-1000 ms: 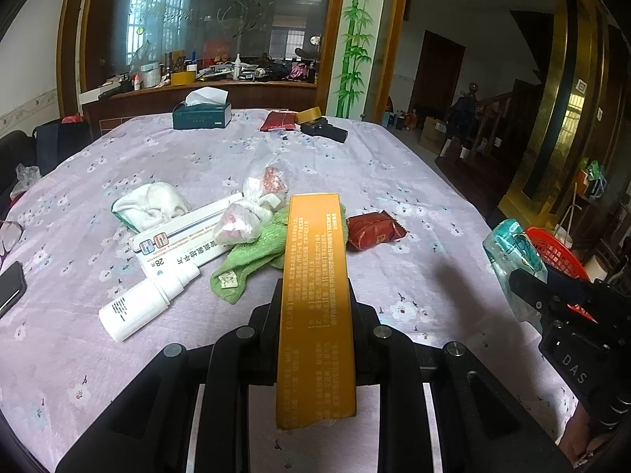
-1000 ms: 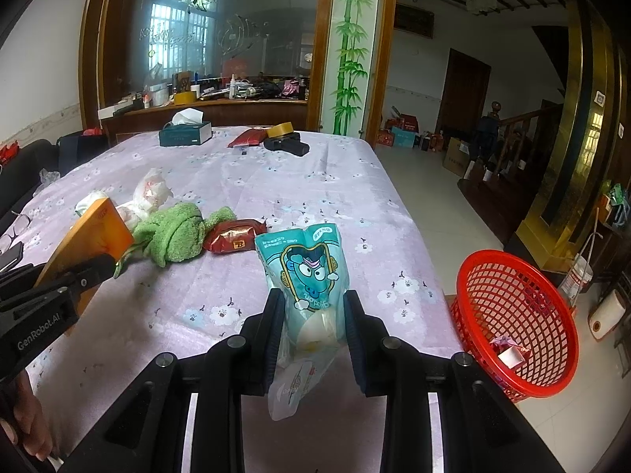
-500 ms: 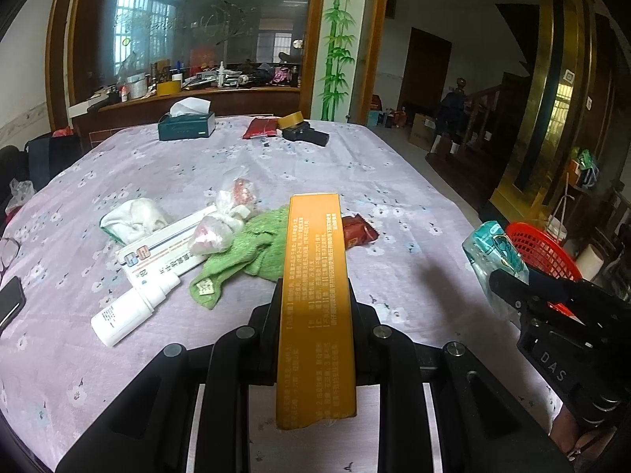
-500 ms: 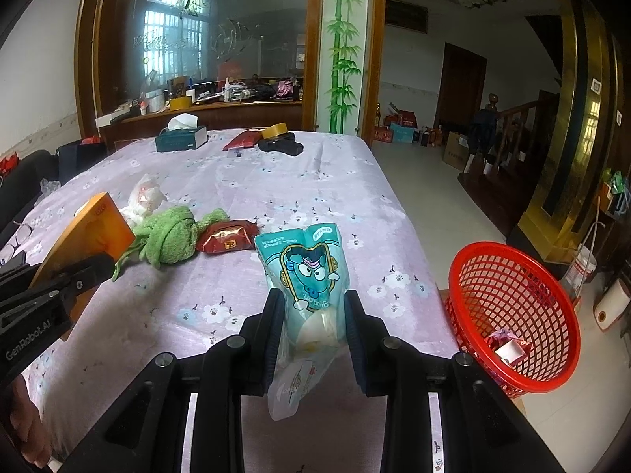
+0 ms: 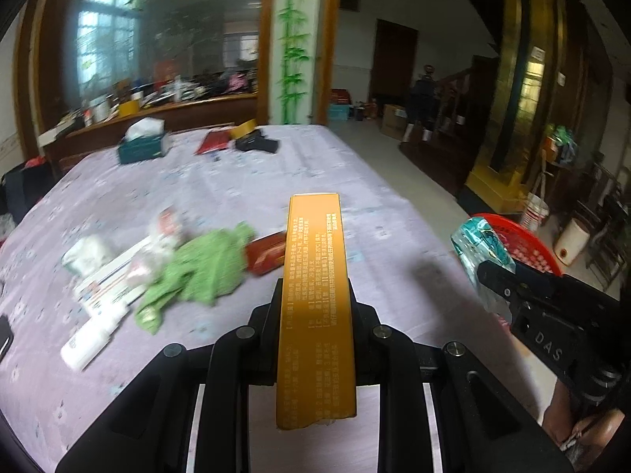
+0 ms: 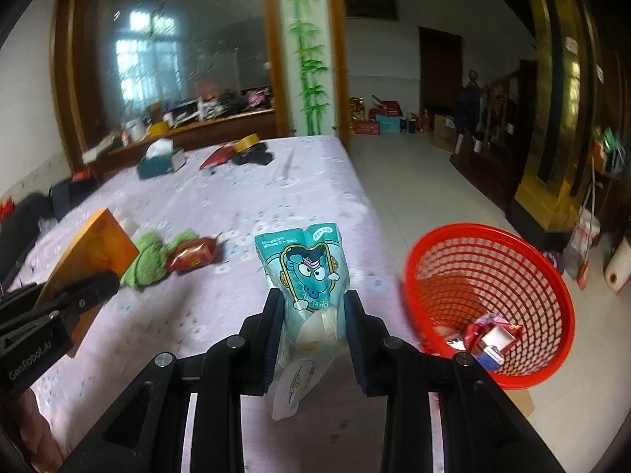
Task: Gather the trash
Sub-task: 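Carry both held items over the red wastebasket and open both tools, then grasp the white spray bottle with the left tool while the right tool grasps the green towel, then lift the white spray bottle and green towel off the table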
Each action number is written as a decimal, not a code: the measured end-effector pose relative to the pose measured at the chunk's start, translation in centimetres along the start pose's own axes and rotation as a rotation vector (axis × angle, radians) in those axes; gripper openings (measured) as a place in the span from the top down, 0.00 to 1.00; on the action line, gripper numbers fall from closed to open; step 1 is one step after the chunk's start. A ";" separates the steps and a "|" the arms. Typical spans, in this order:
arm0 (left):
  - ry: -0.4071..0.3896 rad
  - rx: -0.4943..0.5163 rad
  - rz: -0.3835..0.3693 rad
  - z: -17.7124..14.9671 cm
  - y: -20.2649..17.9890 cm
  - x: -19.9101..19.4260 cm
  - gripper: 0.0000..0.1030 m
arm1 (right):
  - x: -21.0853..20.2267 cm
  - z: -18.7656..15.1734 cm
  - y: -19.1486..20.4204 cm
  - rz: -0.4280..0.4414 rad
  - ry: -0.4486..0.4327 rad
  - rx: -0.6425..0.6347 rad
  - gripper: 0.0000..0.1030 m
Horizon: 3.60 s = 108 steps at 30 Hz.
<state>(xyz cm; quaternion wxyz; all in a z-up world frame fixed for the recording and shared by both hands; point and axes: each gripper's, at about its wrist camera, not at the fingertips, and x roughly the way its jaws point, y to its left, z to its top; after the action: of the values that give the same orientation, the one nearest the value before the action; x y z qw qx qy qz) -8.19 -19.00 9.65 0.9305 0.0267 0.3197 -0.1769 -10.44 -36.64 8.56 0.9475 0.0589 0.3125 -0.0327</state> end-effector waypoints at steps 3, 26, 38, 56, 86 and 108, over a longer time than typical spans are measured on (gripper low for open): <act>0.008 0.025 -0.059 1.1 -2.3 0.4 0.79 | -0.7 0.5 -3.5 -0.011 -0.016 0.077 0.68; 0.170 0.084 -0.396 5.7 -17.9 9.9 0.46 | -0.9 0.6 -21.0 -0.119 -0.035 0.381 0.46; 0.093 0.072 -0.197 3.0 -9.0 4.5 0.42 | -2.0 1.0 -14.8 -0.031 -0.034 0.287 0.46; 0.089 -0.171 0.192 -3.4 16.5 -2.2 0.35 | 1.1 -0.5 4.8 0.213 0.123 -0.041 0.42; 0.262 -0.159 0.221 -5.9 20.0 4.0 0.63 | 8.8 3.9 14.5 0.370 0.252 -0.162 0.42; 0.180 -0.184 0.210 -5.9 20.3 2.5 0.72 | 12.9 2.9 20.9 0.284 0.228 -0.347 0.70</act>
<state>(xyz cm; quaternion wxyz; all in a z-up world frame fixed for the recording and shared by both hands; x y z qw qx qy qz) -2.76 0.18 2.14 0.9099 -0.0095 0.4122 -0.0458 3.65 -16.66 5.07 0.8972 -0.0583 0.4068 0.1617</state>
